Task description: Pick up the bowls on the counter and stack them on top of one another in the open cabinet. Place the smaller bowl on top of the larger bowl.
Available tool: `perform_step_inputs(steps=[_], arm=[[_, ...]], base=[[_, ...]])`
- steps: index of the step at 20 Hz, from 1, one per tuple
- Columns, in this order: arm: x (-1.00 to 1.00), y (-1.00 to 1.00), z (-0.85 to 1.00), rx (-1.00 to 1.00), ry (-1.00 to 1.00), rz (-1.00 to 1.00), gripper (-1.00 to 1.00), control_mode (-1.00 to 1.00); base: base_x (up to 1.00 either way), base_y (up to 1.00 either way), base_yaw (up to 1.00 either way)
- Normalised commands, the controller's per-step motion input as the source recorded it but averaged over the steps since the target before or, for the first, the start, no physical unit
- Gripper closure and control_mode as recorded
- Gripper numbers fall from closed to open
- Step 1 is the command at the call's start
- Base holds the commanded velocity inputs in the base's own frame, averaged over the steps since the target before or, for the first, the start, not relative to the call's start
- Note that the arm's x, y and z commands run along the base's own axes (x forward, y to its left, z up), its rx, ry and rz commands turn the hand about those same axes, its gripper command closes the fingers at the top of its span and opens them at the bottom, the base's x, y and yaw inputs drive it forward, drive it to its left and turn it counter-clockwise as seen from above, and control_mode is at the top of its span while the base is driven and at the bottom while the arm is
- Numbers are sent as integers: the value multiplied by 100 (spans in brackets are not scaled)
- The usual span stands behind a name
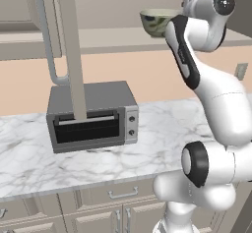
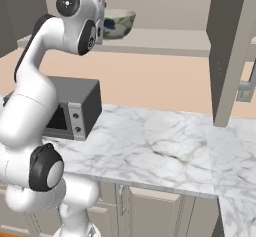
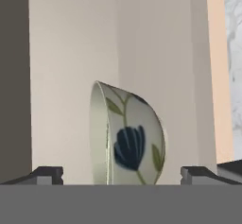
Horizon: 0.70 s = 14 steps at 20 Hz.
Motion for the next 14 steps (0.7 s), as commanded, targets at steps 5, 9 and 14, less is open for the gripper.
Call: perform_step_inputs(steps=[5,9,14], arm=[[-38,-9,15,2,-7,-1,-100,-100],[-48,-9,5,1,-5,-2,-100,-100],[-67,-9,0,0,-3,-1,-100,-100]], base=[[0,0,0],[0,0,0],[0,0,0]])
